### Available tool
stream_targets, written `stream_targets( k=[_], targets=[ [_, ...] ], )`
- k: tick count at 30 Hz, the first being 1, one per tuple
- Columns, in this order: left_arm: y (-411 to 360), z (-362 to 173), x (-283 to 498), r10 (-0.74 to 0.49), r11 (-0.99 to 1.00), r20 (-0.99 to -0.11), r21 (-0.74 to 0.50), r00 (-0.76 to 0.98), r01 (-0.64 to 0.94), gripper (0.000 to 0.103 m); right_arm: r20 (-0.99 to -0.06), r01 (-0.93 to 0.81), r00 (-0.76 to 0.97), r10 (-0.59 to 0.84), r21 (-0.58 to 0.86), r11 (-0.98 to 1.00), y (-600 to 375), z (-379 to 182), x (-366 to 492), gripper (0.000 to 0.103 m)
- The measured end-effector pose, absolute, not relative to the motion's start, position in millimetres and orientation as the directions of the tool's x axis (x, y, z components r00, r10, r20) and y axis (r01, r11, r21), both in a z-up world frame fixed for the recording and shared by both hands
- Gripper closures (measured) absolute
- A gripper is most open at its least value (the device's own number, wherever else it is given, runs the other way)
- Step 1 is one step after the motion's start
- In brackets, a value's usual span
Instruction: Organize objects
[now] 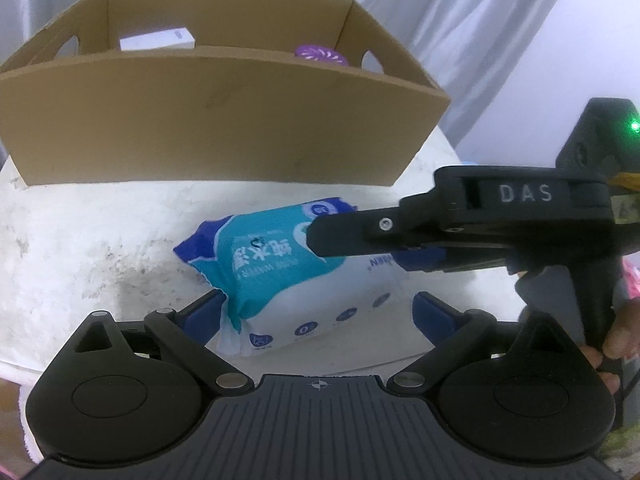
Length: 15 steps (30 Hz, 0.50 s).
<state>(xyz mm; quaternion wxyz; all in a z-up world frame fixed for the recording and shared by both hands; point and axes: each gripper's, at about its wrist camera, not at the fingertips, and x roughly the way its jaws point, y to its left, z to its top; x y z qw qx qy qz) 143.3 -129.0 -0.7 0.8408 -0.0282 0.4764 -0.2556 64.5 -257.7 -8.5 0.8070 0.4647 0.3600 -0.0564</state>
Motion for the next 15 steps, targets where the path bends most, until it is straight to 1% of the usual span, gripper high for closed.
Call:
stream_targets(
  k=[2,7,11,13,15],
  targets=[
    [-131.7,2.6,141.7,-0.459,0.867,-0.779,-0.285,0.428,0.41,0.004,-0.636,0.418,0.737,0.23,0.695,0.585,-257.8,-4.1,65.4,0.023],
    [-139.5,4.0,143.6,-0.432,0.868,-0.775,-0.218,0.462,0.446,0.004,-0.635,0.394,0.75,0.185,0.654,0.646,-260.0,4.6,69.3,0.023],
    [-138.2,-3.0,141.8,-0.421,0.871,-0.791,-0.215,0.444,0.442,0.004,-0.637,0.413,0.747,0.19,0.669,0.618,-267.7,-1.2,65.0,0.023],
    [-134.5,-5.0,140.8,-0.407,0.878,-0.799,-0.208,0.444,0.431,0.003,-0.624,0.413,0.755,0.202,0.692,0.592,-271.4,-5.1,59.3,0.023],
    [-131.1,-6.7,142.5,-0.4,0.883,-0.802,-0.206,0.445,0.421,0.003,-0.61,0.415,0.764,0.211,0.714,0.564,-275.5,-7.9,54.9,0.018]
  ],
)
